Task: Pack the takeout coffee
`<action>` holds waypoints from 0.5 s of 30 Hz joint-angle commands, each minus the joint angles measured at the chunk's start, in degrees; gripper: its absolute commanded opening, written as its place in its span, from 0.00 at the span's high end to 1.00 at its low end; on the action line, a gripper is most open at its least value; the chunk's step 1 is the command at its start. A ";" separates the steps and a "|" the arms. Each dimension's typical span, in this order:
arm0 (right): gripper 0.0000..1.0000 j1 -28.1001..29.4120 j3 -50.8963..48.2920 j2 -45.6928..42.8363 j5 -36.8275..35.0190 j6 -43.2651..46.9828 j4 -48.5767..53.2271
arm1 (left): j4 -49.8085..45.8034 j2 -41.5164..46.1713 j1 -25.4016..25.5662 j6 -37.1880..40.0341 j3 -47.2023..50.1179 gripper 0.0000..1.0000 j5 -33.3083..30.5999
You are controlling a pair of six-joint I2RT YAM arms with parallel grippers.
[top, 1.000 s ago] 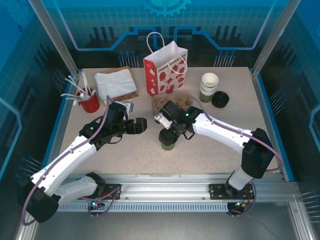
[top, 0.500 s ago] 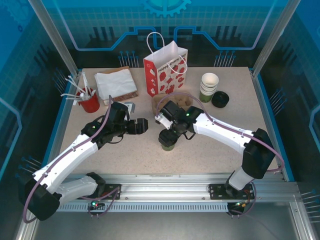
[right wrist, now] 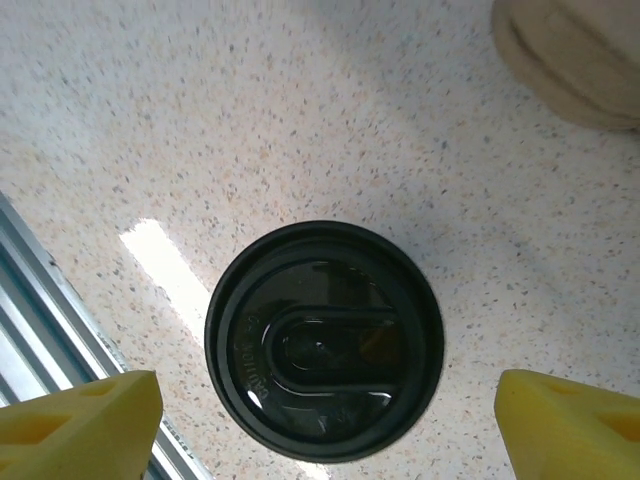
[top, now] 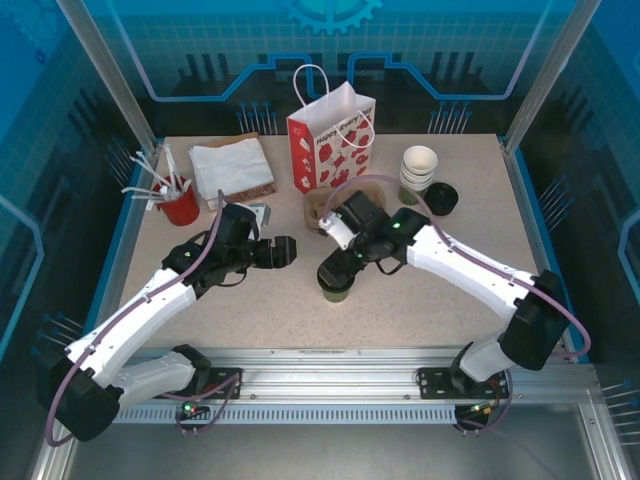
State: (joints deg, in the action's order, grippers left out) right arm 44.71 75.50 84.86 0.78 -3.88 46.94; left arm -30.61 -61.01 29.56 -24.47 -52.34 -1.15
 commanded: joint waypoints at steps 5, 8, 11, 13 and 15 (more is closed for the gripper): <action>0.13 -10.67 4.96 0.32 4.39 -4.91 -5.34 | 3.58 1.21 -0.37 1.11 0.22 0.14 1.70; 0.16 -11.20 9.13 5.58 -1.38 -7.52 -6.20 | 4.09 0.69 -0.35 0.82 -0.27 0.14 2.29; 0.22 -11.32 12.60 10.66 -5.83 -9.62 -7.54 | 4.32 0.21 -0.34 0.96 -0.51 0.14 2.25; 0.27 -11.40 14.82 14.14 -8.02 -10.64 -8.48 | 4.30 0.01 -0.35 1.09 -0.57 0.14 2.11; 0.32 -11.42 17.28 17.66 -9.70 -11.12 -8.66 | 4.37 -0.18 -0.34 1.18 -0.57 0.14 2.10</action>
State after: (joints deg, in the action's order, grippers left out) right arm 33.58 89.58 99.26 -4.36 -12.47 39.44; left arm -27.49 -60.88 29.56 -23.90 -52.34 -0.12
